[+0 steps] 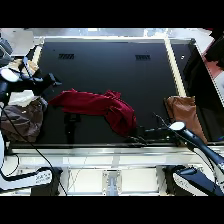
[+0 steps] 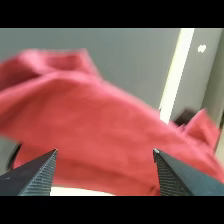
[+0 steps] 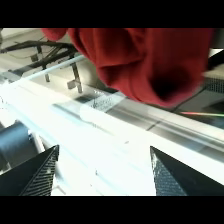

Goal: Fold the shirts.

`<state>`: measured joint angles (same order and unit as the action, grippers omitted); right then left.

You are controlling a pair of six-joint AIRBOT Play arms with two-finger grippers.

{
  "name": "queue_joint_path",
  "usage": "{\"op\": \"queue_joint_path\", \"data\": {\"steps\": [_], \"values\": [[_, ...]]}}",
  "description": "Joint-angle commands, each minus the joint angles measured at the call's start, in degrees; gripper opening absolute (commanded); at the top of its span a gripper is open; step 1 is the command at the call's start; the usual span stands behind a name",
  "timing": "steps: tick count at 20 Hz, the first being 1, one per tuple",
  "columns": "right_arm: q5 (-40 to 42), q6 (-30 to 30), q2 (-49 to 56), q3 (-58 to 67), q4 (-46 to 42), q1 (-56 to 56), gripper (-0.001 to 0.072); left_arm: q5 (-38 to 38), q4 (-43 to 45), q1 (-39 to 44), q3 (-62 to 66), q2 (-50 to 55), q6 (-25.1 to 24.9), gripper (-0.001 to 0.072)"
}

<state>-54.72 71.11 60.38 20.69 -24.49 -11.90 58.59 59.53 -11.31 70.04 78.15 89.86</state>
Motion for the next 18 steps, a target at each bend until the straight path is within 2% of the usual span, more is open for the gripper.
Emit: {"op": "queue_joint_path", "data": {"steps": [1, 4, 7, 8, 10, 14, 15, 17, 18], "values": [[15.1, 7.3, 0.0, -1.0, 2.9, -11.5, 0.0622, 0.6, 0.0, -0.7, -4.8, 0.0, -0.3, 0.0700], [23.9, 13.1, 0.0, -1.0, 2.9, -16.3, 0.0622, 0.4, 0.2, -0.7, -4.9, 0.0, -0.3, 0.0700], [29.2, 17.7, 0.1, -1.0, 2.9, -16.5, 0.0620, 0.4, 0.4, -0.7, -4.9, 0.0, -0.3, 0.0699], [30.0, 19.3, 0.2, -1.0, 2.8, -16.5, 0.0602, 0.4, 0.4, -0.7, -4.9, 0.0, -0.3, 0.0700], [30.1, 20.0, 0.8, -1.0, 2.8, -16.5, 0.0482, 0.4, 0.4, -0.7, -4.9, 0.0, -0.3, 0.0700], [30.0, 23.1, 3.4, -1.0, 2.9, -16.5, 0.0476, -0.4, 0.5, -0.8, -4.9, 0.0, -0.3, 0.0700], [30.1, 23.2, 3.9, -1.0, 2.9, -16.5, 0.0424, -1.0, 0.9, -0.9, -4.9, 0.2, 0.2, 0.0700], [29.9, 23.2, 4.3, -1.0, 2.9, -16.5, 0.0223, -1.6, 3.5, -1.3, -4.9, 0.7, 7.1, 0.0700], [30.1, 23.2, 4.3, -1.0, 2.9, -16.5, 0.0151, -1.7, 5.9, -1.7, -4.9, 0.8, 10.4, 0.0700]]}}
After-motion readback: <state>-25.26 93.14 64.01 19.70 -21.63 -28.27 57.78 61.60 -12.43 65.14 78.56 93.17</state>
